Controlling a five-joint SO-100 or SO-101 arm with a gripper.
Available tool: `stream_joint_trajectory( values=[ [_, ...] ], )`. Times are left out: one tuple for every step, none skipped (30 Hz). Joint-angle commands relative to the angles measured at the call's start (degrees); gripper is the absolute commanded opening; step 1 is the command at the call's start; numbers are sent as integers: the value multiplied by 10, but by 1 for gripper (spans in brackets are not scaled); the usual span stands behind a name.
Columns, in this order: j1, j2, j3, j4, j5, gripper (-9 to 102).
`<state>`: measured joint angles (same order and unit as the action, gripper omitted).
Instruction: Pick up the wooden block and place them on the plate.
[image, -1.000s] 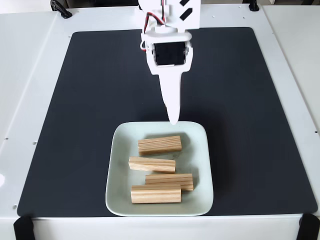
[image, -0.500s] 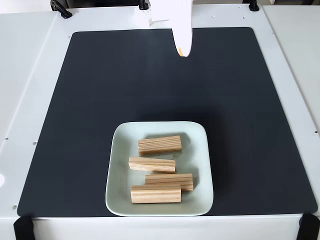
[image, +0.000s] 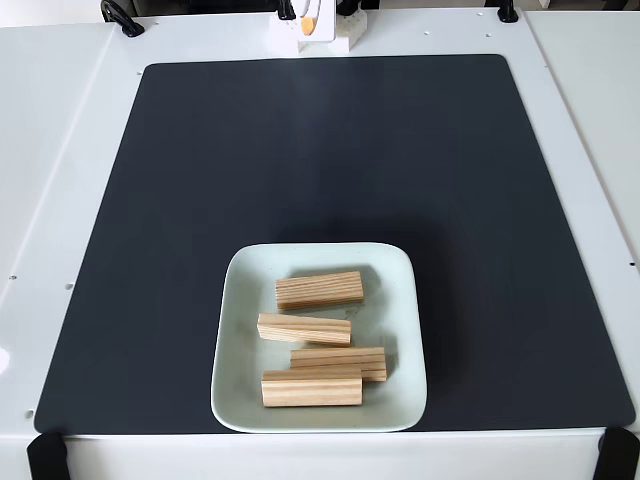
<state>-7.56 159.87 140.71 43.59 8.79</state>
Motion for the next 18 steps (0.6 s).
stream_joint_trajectory(
  values=[
    [22,92,63,-37,-2,2],
    [27,114,83,-44,-2,-1],
    [29,133,100,-47,-4,-1],
    [32,150,113,-48,-9,0],
    [32,168,126,-48,-9,0],
    [34,183,138,-48,-10,0],
    [39,200,153,-47,-10,-1],
    [41,216,170,-47,-10,-1],
    [43,229,187,-47,-10,-1],
    [43,243,204,-47,-10,-1],
    [43,258,221,-47,-4,-1],
    [43,274,241,-47,-3,0],
    [43,290,260,-47,-2,0],
    [41,308,279,-47,-2,0],
    [40,324,297,-47,-2,0],
    [38,330,313,-47,-2,0],
    [36,335,326,-47,-2,0],
    [36,334,337,-47,-2,0]
  ],
)
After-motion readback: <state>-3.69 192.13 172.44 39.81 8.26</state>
